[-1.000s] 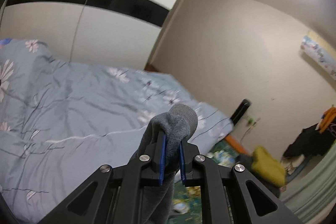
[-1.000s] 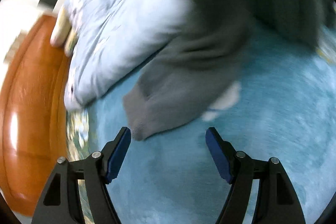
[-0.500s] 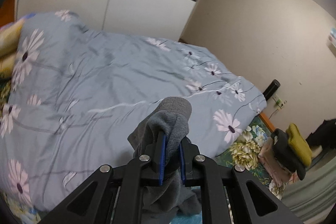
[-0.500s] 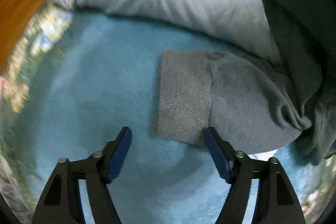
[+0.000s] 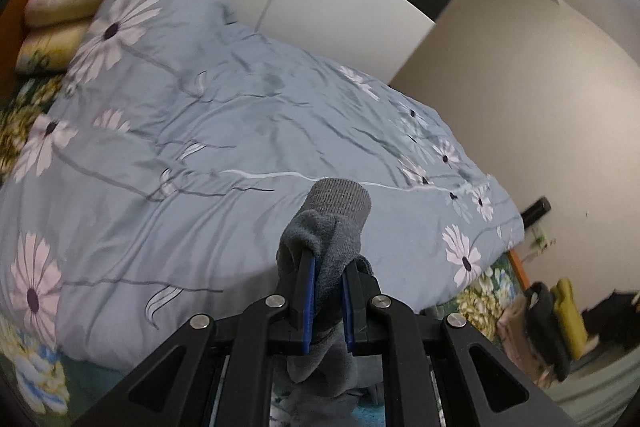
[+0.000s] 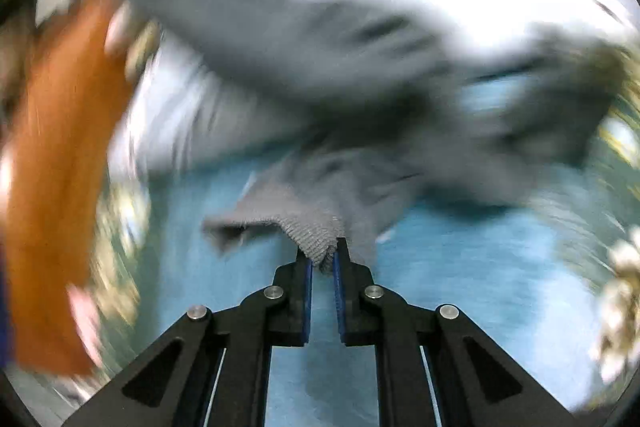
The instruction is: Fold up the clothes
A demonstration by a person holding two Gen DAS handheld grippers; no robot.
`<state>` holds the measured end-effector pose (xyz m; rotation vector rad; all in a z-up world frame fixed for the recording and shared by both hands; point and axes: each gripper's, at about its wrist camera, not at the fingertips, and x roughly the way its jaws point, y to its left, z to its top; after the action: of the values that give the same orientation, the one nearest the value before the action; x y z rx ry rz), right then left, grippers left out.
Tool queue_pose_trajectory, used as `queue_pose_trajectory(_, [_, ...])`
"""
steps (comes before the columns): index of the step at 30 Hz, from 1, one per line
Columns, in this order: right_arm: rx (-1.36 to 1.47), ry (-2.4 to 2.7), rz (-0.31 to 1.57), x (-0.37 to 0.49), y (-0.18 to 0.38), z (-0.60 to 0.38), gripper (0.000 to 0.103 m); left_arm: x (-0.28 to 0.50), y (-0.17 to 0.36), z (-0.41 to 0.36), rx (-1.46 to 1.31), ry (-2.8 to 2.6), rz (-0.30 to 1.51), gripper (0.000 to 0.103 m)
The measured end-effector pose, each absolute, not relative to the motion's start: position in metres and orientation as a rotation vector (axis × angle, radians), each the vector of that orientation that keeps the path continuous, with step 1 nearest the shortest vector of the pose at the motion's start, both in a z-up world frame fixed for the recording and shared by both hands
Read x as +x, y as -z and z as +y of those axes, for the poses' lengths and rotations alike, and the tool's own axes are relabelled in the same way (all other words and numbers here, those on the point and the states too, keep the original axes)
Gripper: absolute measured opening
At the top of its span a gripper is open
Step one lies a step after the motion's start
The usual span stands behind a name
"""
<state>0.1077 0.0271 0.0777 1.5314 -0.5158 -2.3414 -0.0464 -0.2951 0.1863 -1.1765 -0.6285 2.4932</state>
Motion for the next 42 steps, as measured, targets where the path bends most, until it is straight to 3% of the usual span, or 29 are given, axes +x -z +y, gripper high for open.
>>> queue_pose_trajectory(3, [1.380, 2.523, -0.760, 0.126, -0.128, 0.135, 0.009, -0.039, -0.186, -0.312, -1.182, -2.503, -0.699, 0.012])
queue_pose_trajectory(11, [1.081, 2.854, -1.094, 0.190, -0.193, 0.303, 0.009, 0.016, -0.186, -0.373, -1.167, -2.590, -0.919, 0.012])
queue_pose_trajectory(17, [1.339, 2.771, -1.358, 0.207, -0.116, 0.365, 0.009, 0.067, -0.086, -0.398, -1.495, -2.539, -1.072, 0.012])
queue_pose_trajectory(22, [1.508, 2.617, -1.535, 0.214, -0.049, 0.365, 0.009, 0.107, -0.012, -0.383, -1.768, -2.472, -1.095, 0.012])
queue_pose_trajectory(26, [1.520, 2.596, -1.561, 0.217, -0.039, 0.368, 0.009, 0.116, -0.011, -0.379, -1.771, -2.480, -1.111, 0.012])
queue_pose_trajectory(31, [1.354, 2.680, -1.459, 0.215, -0.094, 0.380, 0.009, 0.119, -0.071, -0.371, -1.513, -2.555, -1.074, 0.012])
queue_pose_trajectory(35, [1.202, 2.789, -1.361, 0.229, -0.127, 0.395, 0.009, 0.157, -0.080, -0.357, -1.453, -2.571, -0.929, 0.012])
queue_pose_trajectory(38, [1.369, 2.785, -1.349, 0.243, -0.100, 0.408, 0.009, 0.190, -0.020, -0.344, -1.726, -2.495, -0.867, 0.012])
queue_pose_trajectory(42, [1.676, 2.670, -1.462, 0.267, -0.031, 0.421, 0.009, 0.246, 0.053, -0.337, -2.025, -2.336, -1.036, 0.012])
